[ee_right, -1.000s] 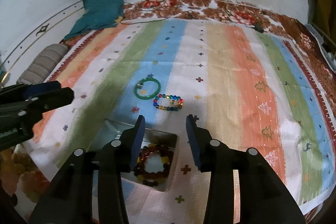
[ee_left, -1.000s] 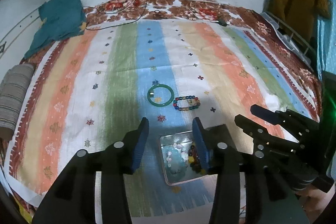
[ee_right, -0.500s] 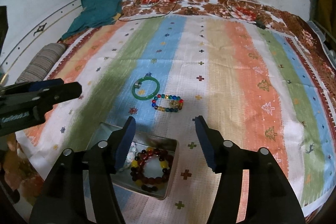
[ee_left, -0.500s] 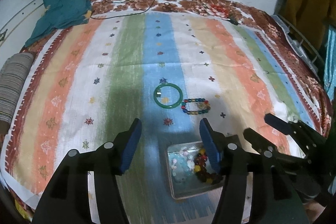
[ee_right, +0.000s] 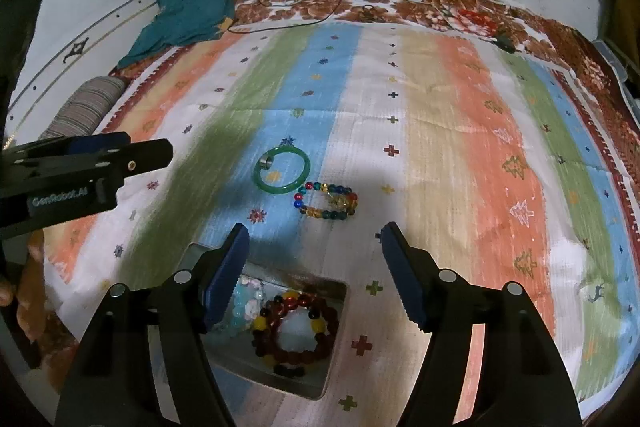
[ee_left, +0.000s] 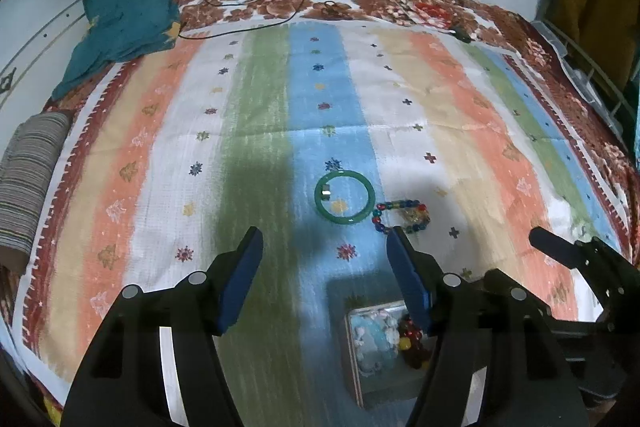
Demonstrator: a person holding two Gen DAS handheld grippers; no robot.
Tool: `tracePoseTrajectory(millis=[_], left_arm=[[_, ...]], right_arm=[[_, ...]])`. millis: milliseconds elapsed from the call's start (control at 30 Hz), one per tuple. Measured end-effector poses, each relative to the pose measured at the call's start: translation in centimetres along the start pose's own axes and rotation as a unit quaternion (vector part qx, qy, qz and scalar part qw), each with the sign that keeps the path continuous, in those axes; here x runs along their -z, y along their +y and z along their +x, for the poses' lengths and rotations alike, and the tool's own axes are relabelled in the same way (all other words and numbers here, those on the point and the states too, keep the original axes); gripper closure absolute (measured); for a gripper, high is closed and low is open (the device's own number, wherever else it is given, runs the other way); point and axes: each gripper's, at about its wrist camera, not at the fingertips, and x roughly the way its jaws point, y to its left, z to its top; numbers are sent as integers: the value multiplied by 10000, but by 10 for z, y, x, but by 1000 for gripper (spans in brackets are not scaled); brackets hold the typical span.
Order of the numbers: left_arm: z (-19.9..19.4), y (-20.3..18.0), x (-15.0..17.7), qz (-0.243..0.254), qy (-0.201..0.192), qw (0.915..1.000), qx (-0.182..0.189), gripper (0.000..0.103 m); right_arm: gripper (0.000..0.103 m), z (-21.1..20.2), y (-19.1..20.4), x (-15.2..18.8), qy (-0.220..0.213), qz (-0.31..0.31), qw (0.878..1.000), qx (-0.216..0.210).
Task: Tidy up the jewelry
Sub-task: 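Move both tools toward the jade bangle and multicolour bead bracelet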
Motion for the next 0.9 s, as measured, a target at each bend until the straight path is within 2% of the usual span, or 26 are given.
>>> tracePoseTrajectory(millis=[167,433,900], left_arm=[[11,4,-6,-42,80,9999,-51,39],[30,6,-14,-75,240,9996,-108,39],[69,11,-27,-118,567,9981,-208,39]], right_arm=[[33,6,-3,-4,48,-27,10000,75],[26,16,-13,-25,76,-68,9999,78],[24,68,-14,-37,638,-385,9972,106]])
